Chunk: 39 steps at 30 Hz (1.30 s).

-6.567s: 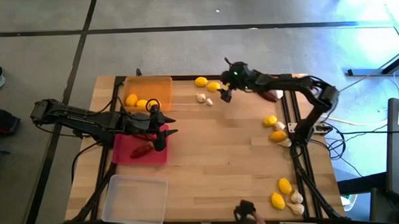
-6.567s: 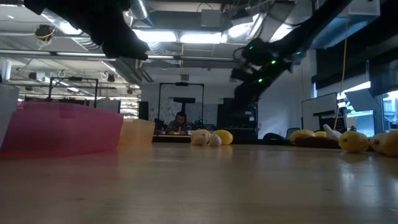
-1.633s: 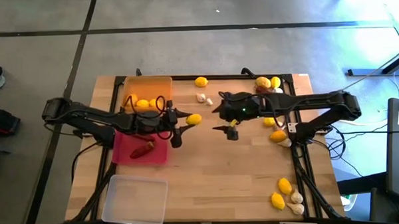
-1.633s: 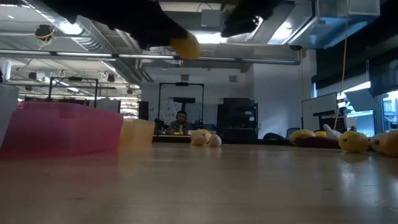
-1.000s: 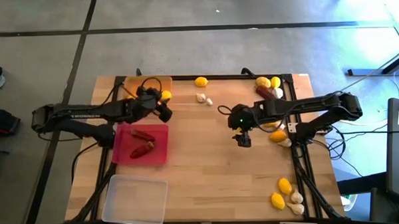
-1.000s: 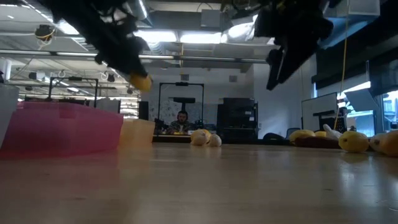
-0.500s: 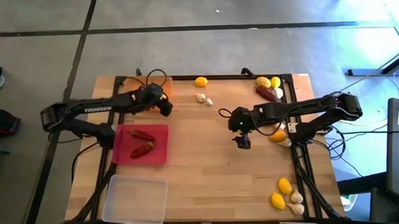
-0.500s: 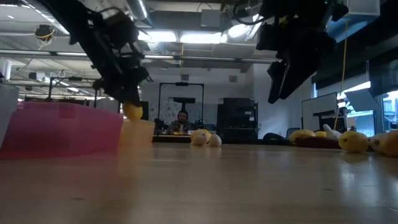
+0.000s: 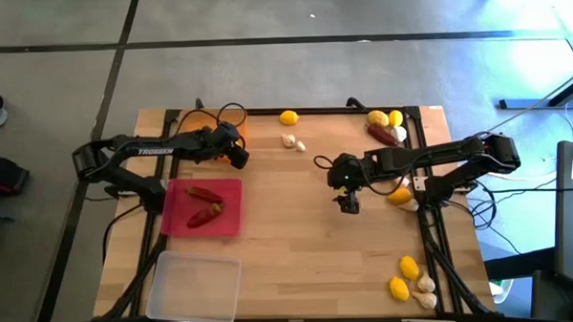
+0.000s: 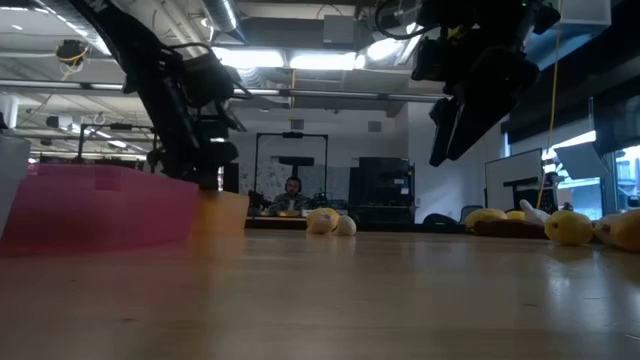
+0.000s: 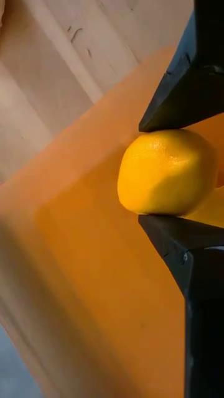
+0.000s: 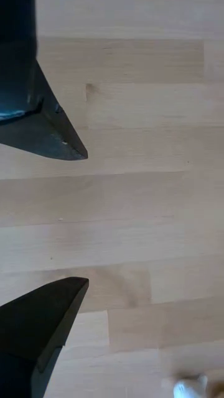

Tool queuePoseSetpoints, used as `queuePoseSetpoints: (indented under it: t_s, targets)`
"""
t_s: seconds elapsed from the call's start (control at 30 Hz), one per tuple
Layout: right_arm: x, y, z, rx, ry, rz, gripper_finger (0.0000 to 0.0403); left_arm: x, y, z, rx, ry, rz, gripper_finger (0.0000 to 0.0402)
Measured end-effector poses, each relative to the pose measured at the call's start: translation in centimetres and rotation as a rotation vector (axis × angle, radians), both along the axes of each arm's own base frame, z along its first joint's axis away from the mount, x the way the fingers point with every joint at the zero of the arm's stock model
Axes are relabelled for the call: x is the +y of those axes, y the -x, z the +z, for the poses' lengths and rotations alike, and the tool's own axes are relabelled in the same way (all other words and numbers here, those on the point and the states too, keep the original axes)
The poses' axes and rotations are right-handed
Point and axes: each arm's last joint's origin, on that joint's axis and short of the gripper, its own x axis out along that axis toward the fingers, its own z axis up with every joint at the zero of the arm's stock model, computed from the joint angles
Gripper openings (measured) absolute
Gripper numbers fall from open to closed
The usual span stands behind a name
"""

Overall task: Sort produce into baskets
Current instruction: Put the lemon into the yellow bin, then put the garlic into the transparent bin

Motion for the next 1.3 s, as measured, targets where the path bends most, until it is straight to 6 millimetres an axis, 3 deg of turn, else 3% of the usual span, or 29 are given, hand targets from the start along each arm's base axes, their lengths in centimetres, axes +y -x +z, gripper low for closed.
queuePoseSetpoints:
  t_s: [0.4,0.7,1.0,1.3]
  targets:
    - [0.0,0.0,0.0,0.001,0.000,0.000,0.0317,-0.1,0.2,0.1,0.031,0.000,-0.035,0.0249]
    - [-0.2,0.0,0.0,-0.004,0.063,-0.035,0.0317,-1.0,1.0,3.4,-0.079,-0.088,-0.075,0.0249]
    - [-0.6,-0.9,0.6,-0.110,0.185,-0.119,0.0317,-4.9,0.2,5.8,-0.231,-0.122,-0.239,0.0249]
    - [-1.2,-1.9,1.3,-0.222,0.350,-0.206,0.0317,-8.4,-1.0,6.2,-0.304,-0.099,-0.383,0.0249]
